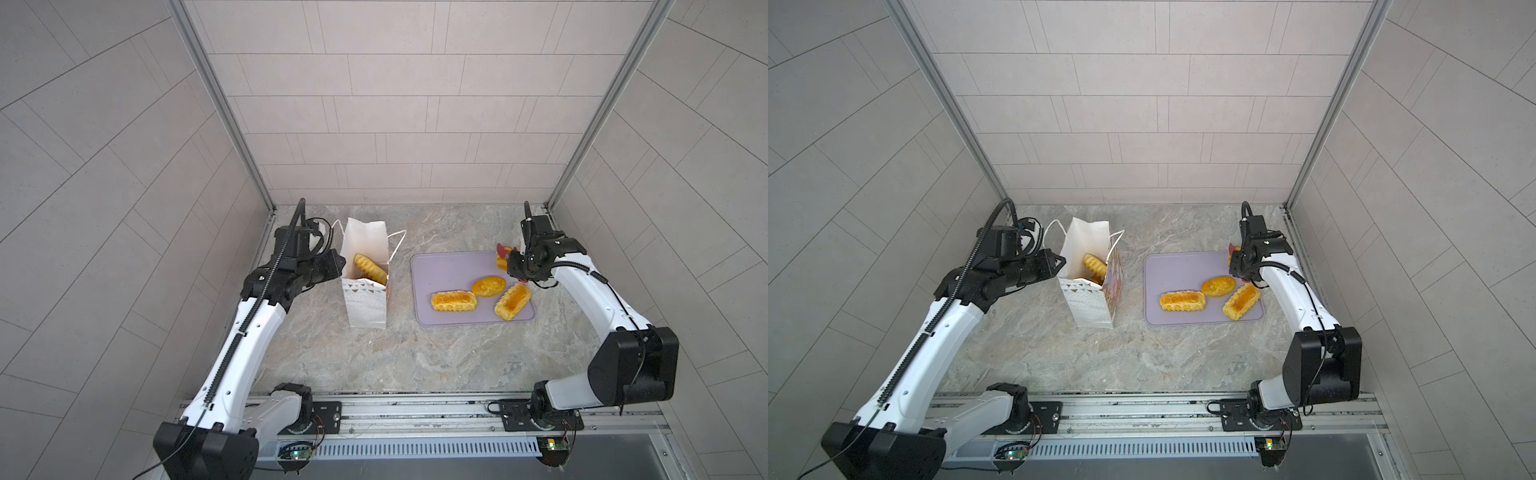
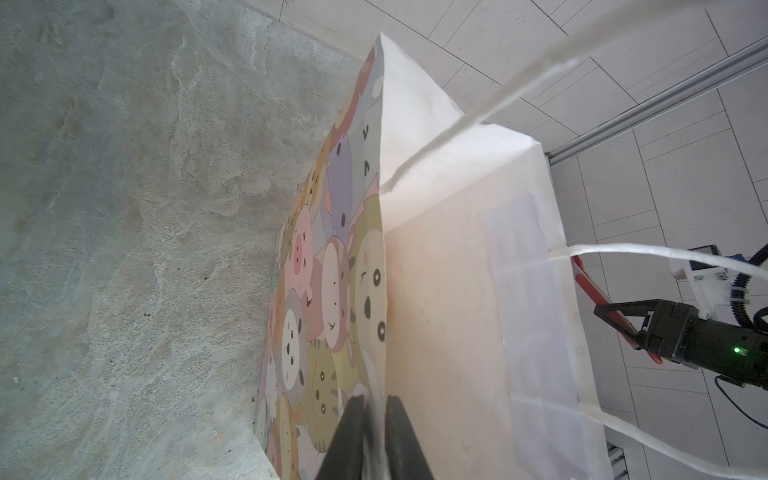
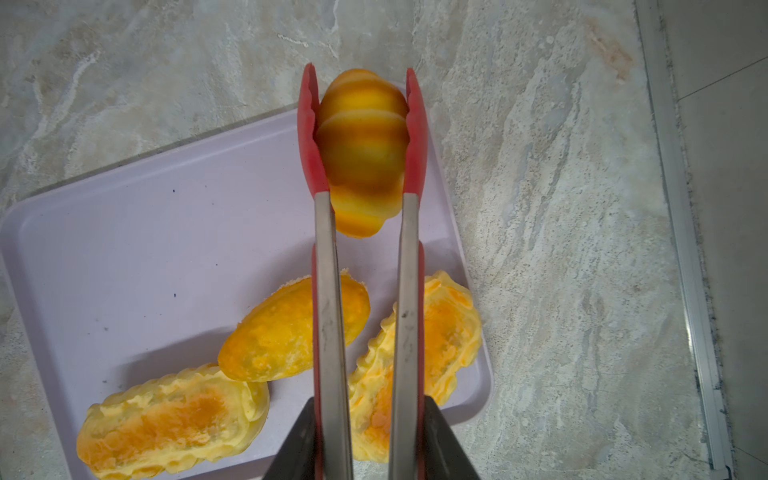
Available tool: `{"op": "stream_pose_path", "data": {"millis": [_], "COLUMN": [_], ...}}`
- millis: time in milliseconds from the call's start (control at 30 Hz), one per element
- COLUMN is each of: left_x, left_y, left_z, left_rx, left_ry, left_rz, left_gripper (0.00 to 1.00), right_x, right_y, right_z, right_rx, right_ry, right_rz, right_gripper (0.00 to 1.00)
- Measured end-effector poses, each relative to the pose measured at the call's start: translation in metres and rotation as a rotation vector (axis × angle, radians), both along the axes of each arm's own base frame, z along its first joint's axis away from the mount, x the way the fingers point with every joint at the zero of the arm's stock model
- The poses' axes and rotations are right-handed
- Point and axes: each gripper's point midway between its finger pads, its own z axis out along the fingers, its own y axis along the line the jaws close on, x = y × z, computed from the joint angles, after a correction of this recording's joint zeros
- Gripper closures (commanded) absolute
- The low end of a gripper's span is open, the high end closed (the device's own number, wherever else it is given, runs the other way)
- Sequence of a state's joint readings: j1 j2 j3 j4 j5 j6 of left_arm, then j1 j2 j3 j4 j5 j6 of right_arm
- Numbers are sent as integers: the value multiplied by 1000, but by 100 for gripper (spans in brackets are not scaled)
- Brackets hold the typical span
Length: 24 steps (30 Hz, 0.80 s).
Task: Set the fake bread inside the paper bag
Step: 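Lift the spiral bread with the tongs and carry it over the bag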
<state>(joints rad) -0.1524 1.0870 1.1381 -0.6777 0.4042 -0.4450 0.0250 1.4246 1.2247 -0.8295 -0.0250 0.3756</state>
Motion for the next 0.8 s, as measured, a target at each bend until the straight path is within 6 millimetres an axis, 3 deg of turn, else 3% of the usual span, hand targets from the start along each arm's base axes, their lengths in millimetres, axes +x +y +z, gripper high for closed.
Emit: {"op": "stream_pose_path", "data": {"millis": [433,800], "left_x": [0,0], "left_y": [0,0], "left_z": [0,0], "left_rx": [-1,-2], "left_ry": [0,2], "left_rz": [0,2], "left_gripper": [86,86], "right_x": [-1,-1], "right_y": [23,56], "right_z": [22,68], "right_rx": [112,229], "right_ry": [-71,-195], "right_rz": [56,133], "right_gripper": [68,69]}}
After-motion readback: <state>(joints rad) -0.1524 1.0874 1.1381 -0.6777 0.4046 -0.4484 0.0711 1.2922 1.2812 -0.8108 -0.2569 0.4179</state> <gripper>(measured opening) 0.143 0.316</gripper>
